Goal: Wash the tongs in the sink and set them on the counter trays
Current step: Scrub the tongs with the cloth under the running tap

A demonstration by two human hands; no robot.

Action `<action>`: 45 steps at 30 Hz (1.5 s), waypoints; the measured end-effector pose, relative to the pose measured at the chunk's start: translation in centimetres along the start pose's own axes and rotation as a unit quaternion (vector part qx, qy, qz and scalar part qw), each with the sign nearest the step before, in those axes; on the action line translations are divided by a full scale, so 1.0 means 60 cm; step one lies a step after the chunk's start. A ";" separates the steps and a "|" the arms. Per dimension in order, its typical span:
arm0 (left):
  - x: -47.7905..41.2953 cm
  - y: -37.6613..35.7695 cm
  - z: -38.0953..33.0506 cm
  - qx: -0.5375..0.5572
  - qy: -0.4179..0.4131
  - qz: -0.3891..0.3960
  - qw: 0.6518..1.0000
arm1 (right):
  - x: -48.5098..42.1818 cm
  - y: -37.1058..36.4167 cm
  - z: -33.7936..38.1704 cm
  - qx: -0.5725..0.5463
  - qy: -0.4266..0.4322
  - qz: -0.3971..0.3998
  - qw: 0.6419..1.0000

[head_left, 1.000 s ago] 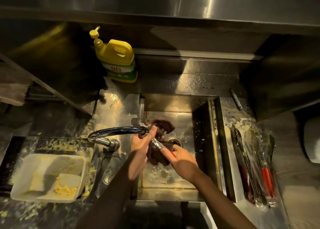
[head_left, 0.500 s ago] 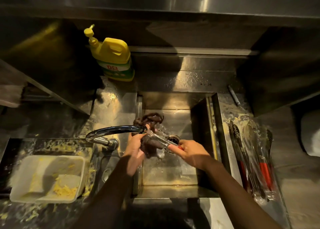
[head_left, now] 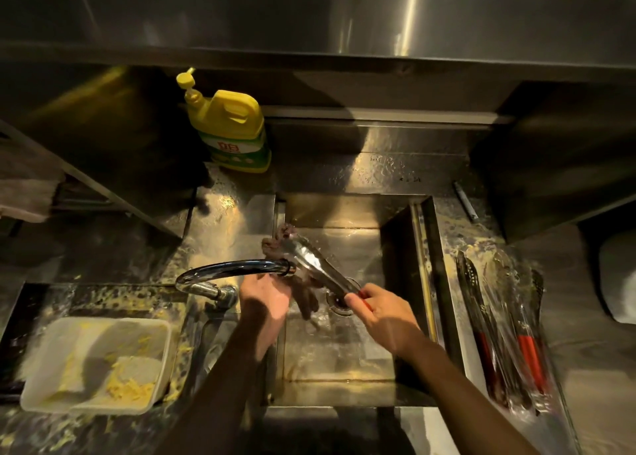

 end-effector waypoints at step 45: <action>-0.065 -0.054 -0.025 -0.037 -0.118 0.141 0.982 | -0.013 -0.011 0.028 -0.009 0.020 0.053 0.998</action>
Point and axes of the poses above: each hand's wrist, its own x-axis away from the middle knuckle, its own y-axis out of the back of the hand, z = x × y, the point moved 3 cm from there along -x, towards the middle knuckle, and after that the axes turned 5 degrees about z, right-handed, at the moved point
